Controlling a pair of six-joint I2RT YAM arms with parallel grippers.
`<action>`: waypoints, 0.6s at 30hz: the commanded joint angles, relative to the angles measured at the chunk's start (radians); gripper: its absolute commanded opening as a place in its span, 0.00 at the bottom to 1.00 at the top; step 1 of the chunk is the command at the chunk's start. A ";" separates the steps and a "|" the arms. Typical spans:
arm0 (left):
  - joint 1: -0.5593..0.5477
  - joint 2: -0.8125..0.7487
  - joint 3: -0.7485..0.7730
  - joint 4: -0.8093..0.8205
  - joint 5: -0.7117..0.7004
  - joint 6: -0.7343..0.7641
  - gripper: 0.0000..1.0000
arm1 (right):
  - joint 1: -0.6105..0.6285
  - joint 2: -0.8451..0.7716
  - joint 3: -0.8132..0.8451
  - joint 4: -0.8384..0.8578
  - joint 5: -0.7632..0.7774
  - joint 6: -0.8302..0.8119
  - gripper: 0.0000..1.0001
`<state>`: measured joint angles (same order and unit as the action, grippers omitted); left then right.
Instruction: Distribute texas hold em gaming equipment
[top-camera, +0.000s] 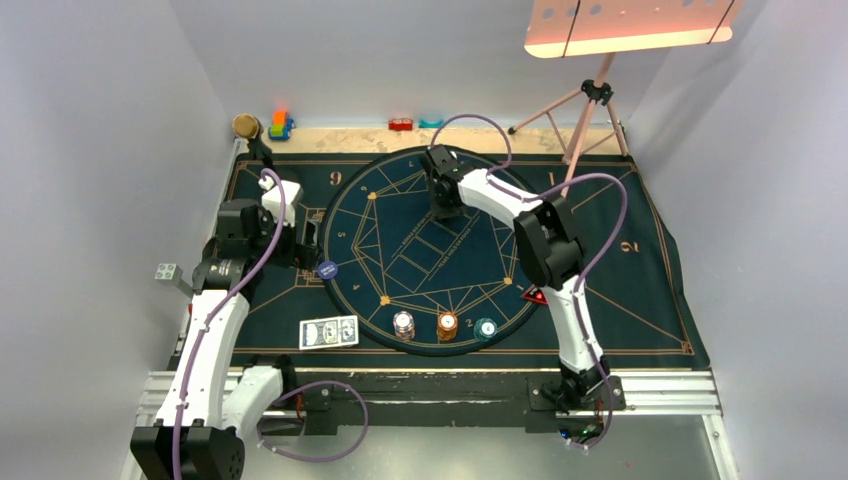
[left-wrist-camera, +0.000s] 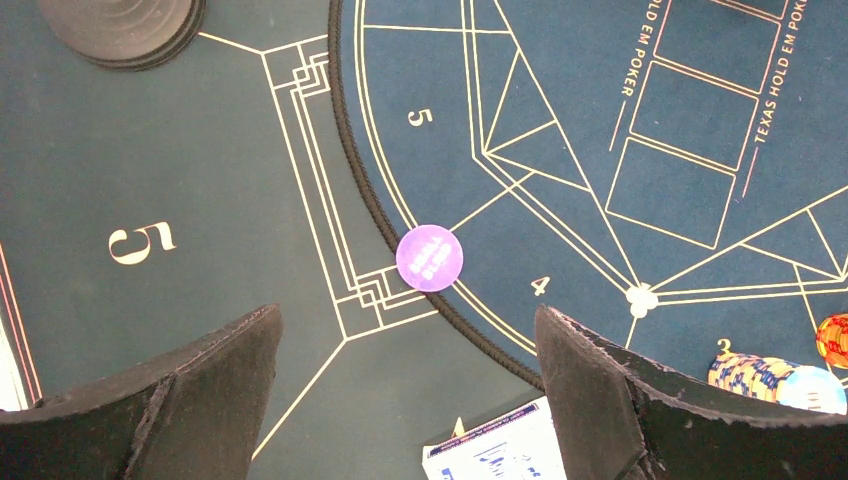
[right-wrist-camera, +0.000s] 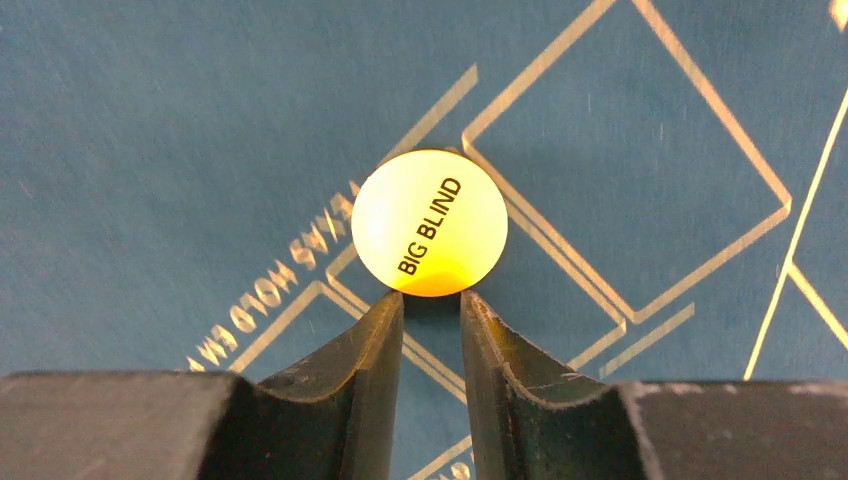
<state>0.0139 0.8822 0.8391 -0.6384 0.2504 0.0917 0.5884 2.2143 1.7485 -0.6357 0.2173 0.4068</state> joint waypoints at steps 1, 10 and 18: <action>0.009 -0.014 0.002 0.017 0.002 0.018 1.00 | -0.041 0.123 0.182 0.002 -0.020 -0.023 0.33; 0.009 -0.013 -0.003 0.018 0.002 0.022 1.00 | -0.045 0.203 0.364 -0.063 -0.063 -0.040 0.39; 0.009 -0.009 -0.008 0.022 0.002 0.027 1.00 | 0.058 -0.170 0.001 -0.016 -0.040 -0.026 0.70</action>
<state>0.0139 0.8822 0.8371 -0.6380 0.2504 0.0982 0.5747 2.2642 1.8900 -0.6662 0.1638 0.3798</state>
